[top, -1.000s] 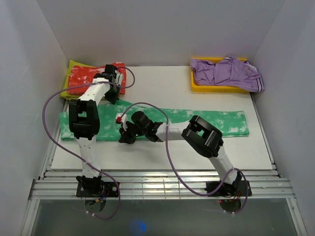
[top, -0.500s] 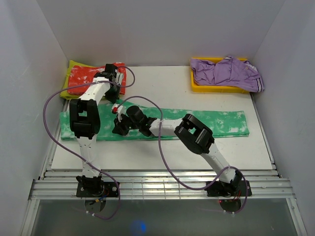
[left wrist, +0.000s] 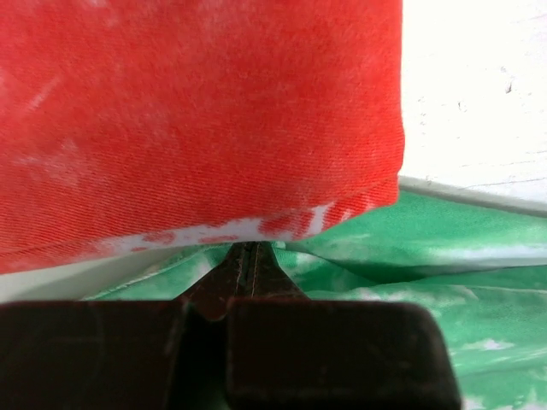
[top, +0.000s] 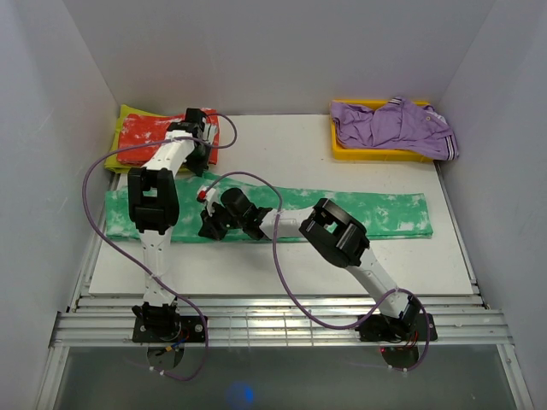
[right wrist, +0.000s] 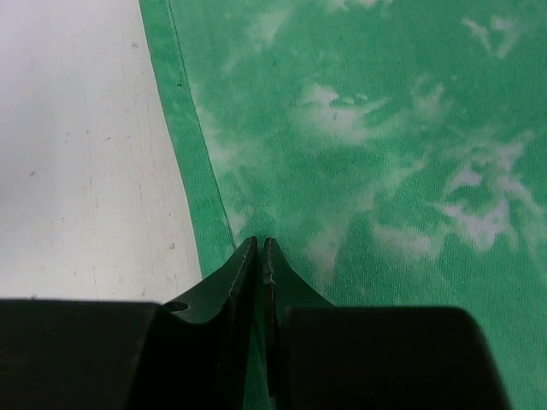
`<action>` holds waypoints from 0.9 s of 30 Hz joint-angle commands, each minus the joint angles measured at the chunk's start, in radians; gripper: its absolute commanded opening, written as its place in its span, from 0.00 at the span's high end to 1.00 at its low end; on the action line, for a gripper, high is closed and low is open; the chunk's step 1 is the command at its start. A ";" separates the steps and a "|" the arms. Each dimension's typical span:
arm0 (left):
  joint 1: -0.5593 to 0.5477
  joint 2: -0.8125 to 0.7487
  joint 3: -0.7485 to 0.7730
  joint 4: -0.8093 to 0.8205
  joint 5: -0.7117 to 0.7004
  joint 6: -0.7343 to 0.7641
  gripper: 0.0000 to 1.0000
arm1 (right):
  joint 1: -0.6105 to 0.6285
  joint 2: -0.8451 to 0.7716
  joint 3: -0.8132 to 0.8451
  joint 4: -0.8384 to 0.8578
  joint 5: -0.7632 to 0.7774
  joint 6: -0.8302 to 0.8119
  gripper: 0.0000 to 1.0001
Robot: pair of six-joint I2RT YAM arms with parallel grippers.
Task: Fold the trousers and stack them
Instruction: Fold the trousers
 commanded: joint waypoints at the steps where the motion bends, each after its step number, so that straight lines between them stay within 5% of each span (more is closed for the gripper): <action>1: 0.014 -0.027 0.062 0.128 -0.032 0.053 1.00 | 0.025 0.017 -0.077 -0.155 -0.067 0.028 0.88; 10: 0.021 -0.058 0.028 0.249 0.018 0.108 1.00 | 0.037 -0.004 -0.124 -0.143 -0.133 0.050 0.92; 13: 0.041 -0.073 0.028 0.263 0.047 0.070 0.74 | 0.037 -0.013 -0.115 -0.127 -0.159 0.053 0.88; 14: 0.051 -0.081 0.033 0.260 0.061 0.054 0.57 | 0.037 -0.018 -0.105 -0.127 -0.167 0.050 0.86; 21: 0.151 -0.231 0.019 0.183 0.294 0.033 0.36 | -0.028 -0.111 0.050 -0.205 -0.273 0.084 0.47; 27: 0.257 -0.433 -0.220 0.037 0.439 0.095 0.33 | -0.220 -0.338 0.012 -0.388 -0.376 0.030 0.28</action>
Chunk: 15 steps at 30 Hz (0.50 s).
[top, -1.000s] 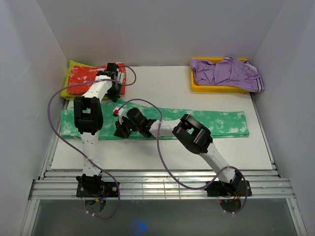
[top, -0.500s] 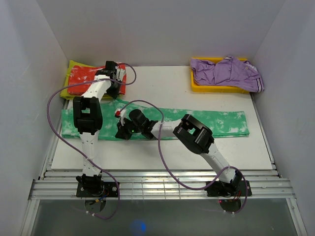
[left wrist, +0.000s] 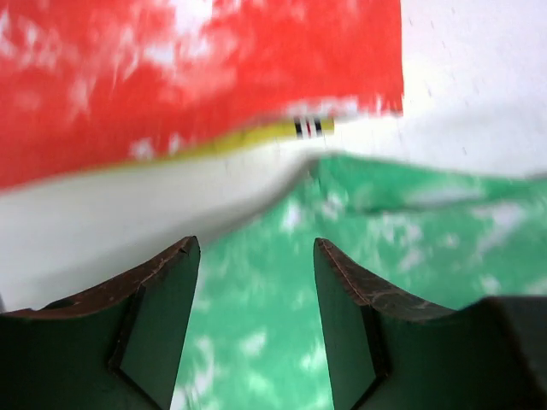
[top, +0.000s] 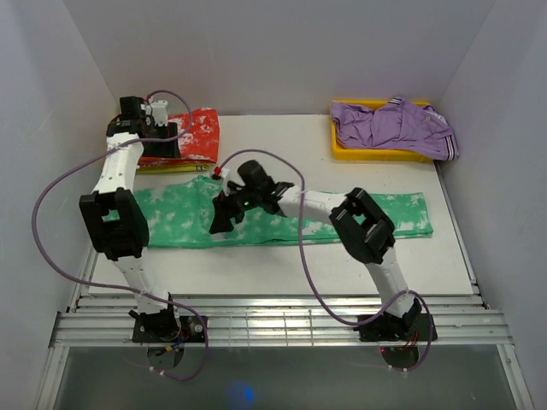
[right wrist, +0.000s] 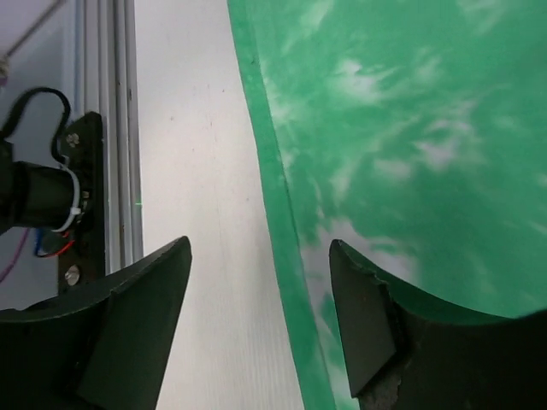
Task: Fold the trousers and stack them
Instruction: Fold the trousers
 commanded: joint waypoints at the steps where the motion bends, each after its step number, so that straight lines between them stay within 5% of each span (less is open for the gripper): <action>1: 0.064 -0.172 -0.124 -0.115 0.159 0.041 0.34 | -0.167 -0.230 -0.048 -0.154 -0.081 -0.073 0.28; 7: 0.187 -0.232 -0.353 -0.199 0.256 0.123 0.33 | -0.417 -0.441 -0.251 -0.523 -0.023 -0.414 0.32; 15: 0.282 -0.145 -0.445 -0.169 0.173 0.130 0.34 | -0.752 -0.530 -0.559 -0.631 0.159 -0.616 0.34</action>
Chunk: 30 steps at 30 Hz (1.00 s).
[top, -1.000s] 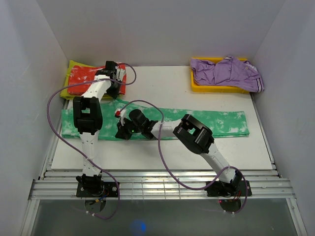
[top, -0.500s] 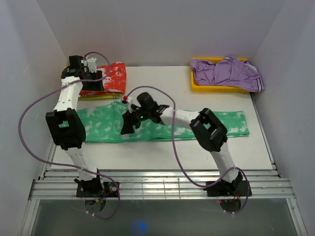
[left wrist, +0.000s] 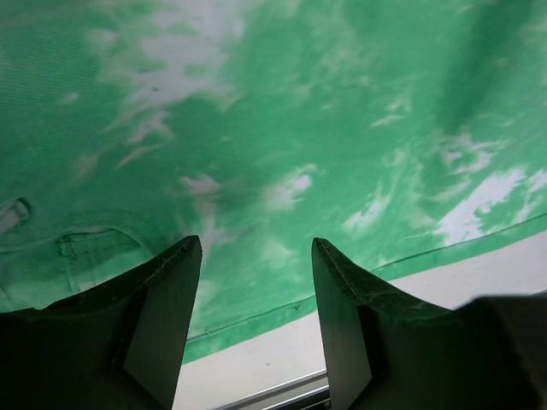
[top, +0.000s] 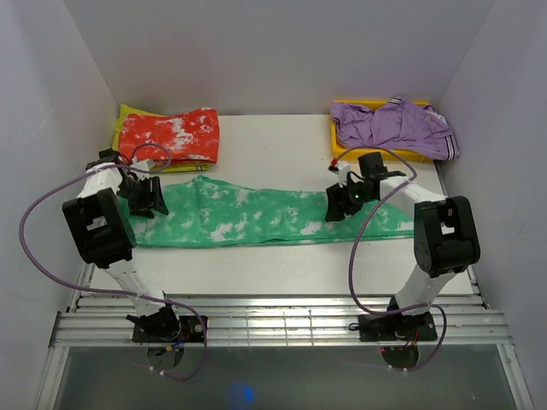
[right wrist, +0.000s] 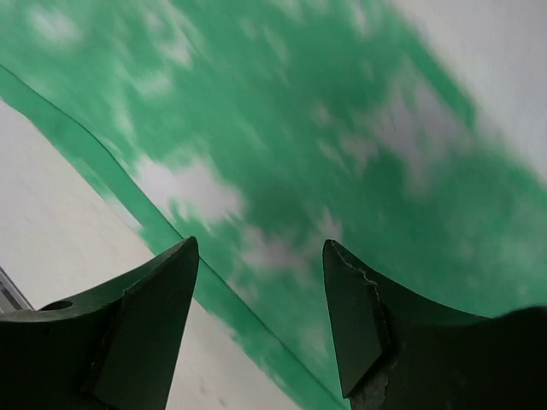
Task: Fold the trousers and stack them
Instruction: Fold the trousers
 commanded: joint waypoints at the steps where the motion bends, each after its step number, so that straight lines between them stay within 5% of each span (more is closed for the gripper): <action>1: 0.015 0.014 0.004 0.008 -0.033 0.026 0.35 | -0.102 -0.008 -0.098 -0.127 0.111 -0.148 0.35; 8: 0.042 0.066 0.008 0.045 -0.178 0.032 0.36 | -0.346 0.039 -0.177 -0.160 0.286 -0.229 0.35; 14: 0.047 0.060 0.001 0.064 -0.142 0.057 0.34 | -0.412 -0.060 -0.013 -0.285 0.207 -0.240 0.30; 17: 0.047 0.048 0.004 0.069 -0.114 0.061 0.34 | -0.418 -0.119 0.136 -0.360 0.208 -0.209 0.17; 18: 0.045 0.045 0.010 0.068 -0.105 0.064 0.33 | -0.426 -0.140 0.168 -0.381 0.202 -0.208 0.03; 20: 0.045 0.017 0.017 0.065 -0.065 0.076 0.33 | -0.449 -0.157 0.205 -0.406 0.229 -0.176 0.10; 30: 0.044 0.021 -0.054 0.104 -0.096 0.063 0.32 | -0.729 0.004 0.313 -0.553 0.365 -0.176 0.04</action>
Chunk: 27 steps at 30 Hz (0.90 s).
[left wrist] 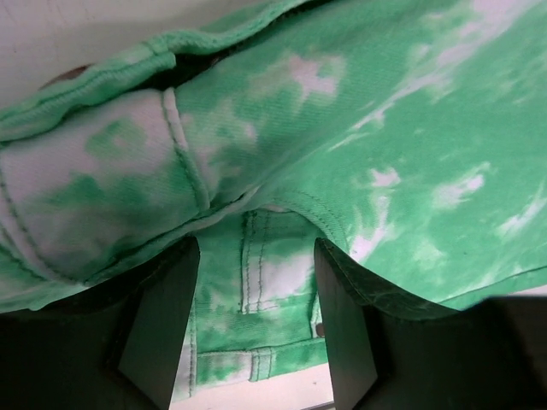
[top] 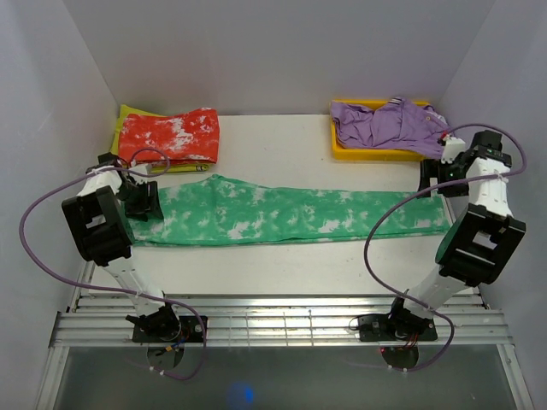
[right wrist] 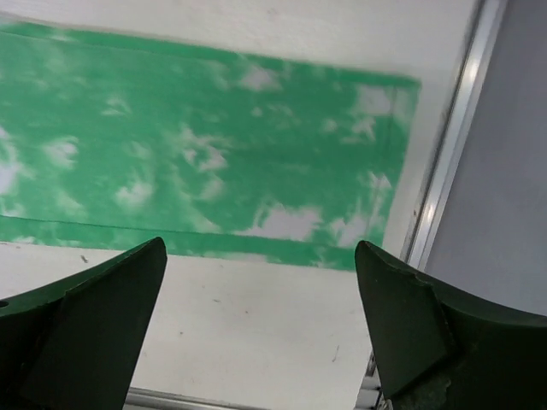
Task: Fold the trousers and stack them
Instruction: Fold the trousers
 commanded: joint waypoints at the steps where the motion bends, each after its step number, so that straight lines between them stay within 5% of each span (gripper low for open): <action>1: 0.005 -0.019 -0.050 0.045 -0.048 -0.007 0.33 | -0.096 0.082 0.003 -0.094 0.083 0.022 0.02; 8: 0.013 0.024 -0.096 0.068 -0.169 -0.004 0.36 | -0.172 0.149 -0.040 -0.014 0.146 -0.007 0.01; 27: 0.013 0.058 -0.058 0.060 -0.263 -0.002 0.37 | -0.170 0.354 -0.071 0.060 0.037 0.028 0.29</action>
